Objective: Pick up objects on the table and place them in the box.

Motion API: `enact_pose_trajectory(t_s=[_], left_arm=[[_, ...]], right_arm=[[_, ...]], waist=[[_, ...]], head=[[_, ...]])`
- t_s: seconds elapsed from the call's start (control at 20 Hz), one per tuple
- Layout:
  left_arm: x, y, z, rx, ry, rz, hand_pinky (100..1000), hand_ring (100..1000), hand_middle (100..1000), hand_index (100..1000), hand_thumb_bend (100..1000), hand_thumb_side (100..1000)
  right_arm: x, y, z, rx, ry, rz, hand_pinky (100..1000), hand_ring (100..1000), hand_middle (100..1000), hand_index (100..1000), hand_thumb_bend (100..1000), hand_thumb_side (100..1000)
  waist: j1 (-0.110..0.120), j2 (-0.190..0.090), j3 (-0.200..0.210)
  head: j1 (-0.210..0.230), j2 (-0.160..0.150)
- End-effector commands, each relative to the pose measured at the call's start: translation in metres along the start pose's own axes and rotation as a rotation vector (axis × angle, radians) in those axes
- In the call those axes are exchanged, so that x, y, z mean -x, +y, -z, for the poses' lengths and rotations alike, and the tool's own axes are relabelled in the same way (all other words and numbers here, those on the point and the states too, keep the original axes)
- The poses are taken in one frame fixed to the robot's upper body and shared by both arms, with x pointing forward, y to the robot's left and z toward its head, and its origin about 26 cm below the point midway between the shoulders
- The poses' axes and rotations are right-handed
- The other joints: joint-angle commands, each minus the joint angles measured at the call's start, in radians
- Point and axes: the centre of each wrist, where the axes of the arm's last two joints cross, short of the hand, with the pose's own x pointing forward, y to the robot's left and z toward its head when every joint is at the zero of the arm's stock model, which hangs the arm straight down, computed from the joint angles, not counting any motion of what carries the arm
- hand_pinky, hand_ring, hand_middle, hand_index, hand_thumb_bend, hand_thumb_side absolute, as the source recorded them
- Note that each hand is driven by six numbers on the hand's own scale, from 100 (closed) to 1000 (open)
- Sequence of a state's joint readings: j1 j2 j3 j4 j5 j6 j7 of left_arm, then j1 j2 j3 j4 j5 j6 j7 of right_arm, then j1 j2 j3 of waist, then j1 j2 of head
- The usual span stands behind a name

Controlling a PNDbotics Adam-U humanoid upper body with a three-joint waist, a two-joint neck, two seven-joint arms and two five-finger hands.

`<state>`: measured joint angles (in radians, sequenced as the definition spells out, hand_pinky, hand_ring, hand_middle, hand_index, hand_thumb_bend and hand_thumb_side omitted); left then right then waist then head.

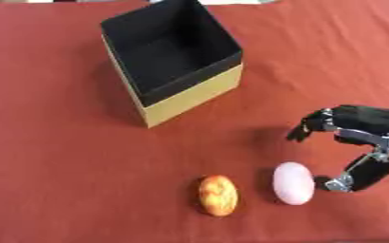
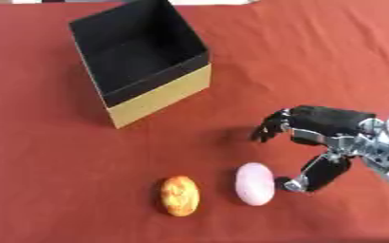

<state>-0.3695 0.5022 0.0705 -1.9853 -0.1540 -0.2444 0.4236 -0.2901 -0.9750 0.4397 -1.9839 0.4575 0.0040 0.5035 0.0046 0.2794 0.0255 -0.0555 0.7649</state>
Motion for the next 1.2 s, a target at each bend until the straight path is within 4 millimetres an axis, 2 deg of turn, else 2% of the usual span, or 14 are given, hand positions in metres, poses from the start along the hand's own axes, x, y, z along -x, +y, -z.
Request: enact_pose_trajectory(t_s=[0.05, 0.25, 0.7, 1.0, 1.2], left_arm=[[-0.005, 0.003, 0.006, 0.013, -0.03, 0.007, 625, 929, 783, 863, 100, 398], [-0.004, 0.003, 0.005, 0.016, -0.028, 0.01, 625, 930, 783, 863, 100, 399], [-0.004, 0.005, 0.004, 0.027, -0.023, 0.026, 627, 929, 784, 863, 100, 389], [-0.002, 0.006, 0.001, 0.035, -0.012, 0.037, 629, 927, 784, 864, 100, 375], [-0.002, 0.007, -0.001, 0.042, -0.004, 0.044, 629, 927, 784, 864, 100, 373]], right_arm=[[-0.003, -0.003, -0.002, 0.01, 0.001, -0.032, 776, 687, 607, 805, 403, 186], [-0.004, -0.002, -0.001, 0.025, -0.009, -0.031, 773, 688, 615, 801, 396, 146], [0.008, -0.019, -0.016, 0.023, 0.011, -0.035, 784, 702, 636, 810, 395, 158], [0.014, -0.029, -0.027, -0.003, 0.005, -0.022, 790, 713, 663, 820, 358, 183], [0.016, -0.031, -0.029, -0.001, -0.012, 0.006, 791, 718, 670, 829, 367, 197]], waist=[[0.001, -0.017, -0.001], [0.001, -0.016, -0.003], [-0.007, -0.033, -0.018], [-0.017, -0.061, -0.031], [-0.022, -0.075, -0.037]], head=[[-0.004, 0.005], [-0.003, 0.005], [0.007, 0.005], [0.016, 0.005], [0.021, 0.005]])
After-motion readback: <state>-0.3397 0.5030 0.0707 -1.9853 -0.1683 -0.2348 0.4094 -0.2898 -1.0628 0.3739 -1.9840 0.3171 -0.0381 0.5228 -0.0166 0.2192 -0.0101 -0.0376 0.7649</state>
